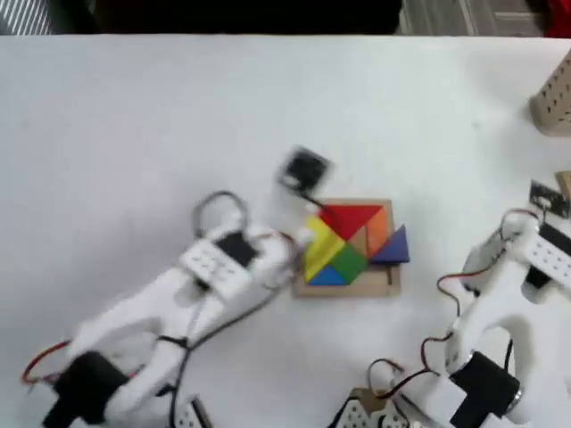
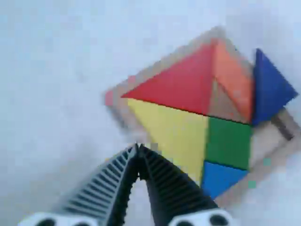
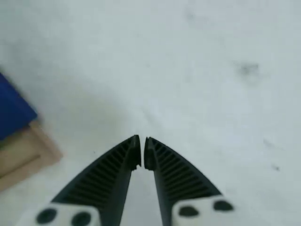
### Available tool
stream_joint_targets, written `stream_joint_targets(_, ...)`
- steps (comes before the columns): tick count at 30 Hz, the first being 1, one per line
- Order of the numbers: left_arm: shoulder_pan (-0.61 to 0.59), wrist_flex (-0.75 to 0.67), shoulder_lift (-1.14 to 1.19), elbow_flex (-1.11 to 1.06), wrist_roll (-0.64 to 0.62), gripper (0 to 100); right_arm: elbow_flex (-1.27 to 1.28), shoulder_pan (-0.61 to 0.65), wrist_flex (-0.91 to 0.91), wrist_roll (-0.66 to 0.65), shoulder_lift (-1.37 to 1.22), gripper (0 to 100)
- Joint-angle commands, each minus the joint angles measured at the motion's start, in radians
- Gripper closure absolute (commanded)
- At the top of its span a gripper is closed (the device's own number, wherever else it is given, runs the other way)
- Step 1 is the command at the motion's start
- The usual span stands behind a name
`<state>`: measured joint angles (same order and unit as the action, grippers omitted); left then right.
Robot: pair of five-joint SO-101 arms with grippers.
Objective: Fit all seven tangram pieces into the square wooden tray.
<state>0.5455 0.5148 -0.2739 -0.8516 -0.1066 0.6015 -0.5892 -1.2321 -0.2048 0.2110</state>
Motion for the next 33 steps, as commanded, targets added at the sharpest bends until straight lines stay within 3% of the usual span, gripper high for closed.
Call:
stream_joint_targets(1, -0.246, -0.005, -0.193, -0.087, -0.006, 98, -0.078, 0.084, -0.001, 0.064, 0.005, 97.4)
stream_joint_targets(7, -0.501, 0.002, -0.36, -0.203, -0.012, 98, -0.069, 0.225, 0.087, 0.18, -0.007, 97.6)
stream_joint_targets(13, -0.634, 0.002, -0.367, -0.224, -0.012, 98, -0.077, 0.311, 0.188, 0.187, -0.182, 97.8)
stream_joint_targets(20, -0.639, 0.0, -0.367, -0.222, -0.012, 98, -0.189, 0.323, 0.107, 0.192, -0.331, 97.9)
stream_joint_targets(27, -0.636, -0.006, -0.367, -0.224, -0.012, 98, -0.19, 0.44, 0.059, 0.193, -0.332, 97.9)
stream_joint_targets(33, -0.636, -0.008, -0.367, -0.224, -0.012, 98, -0.19, 0.446, 0.031, 0.193, -0.332, 97.9)
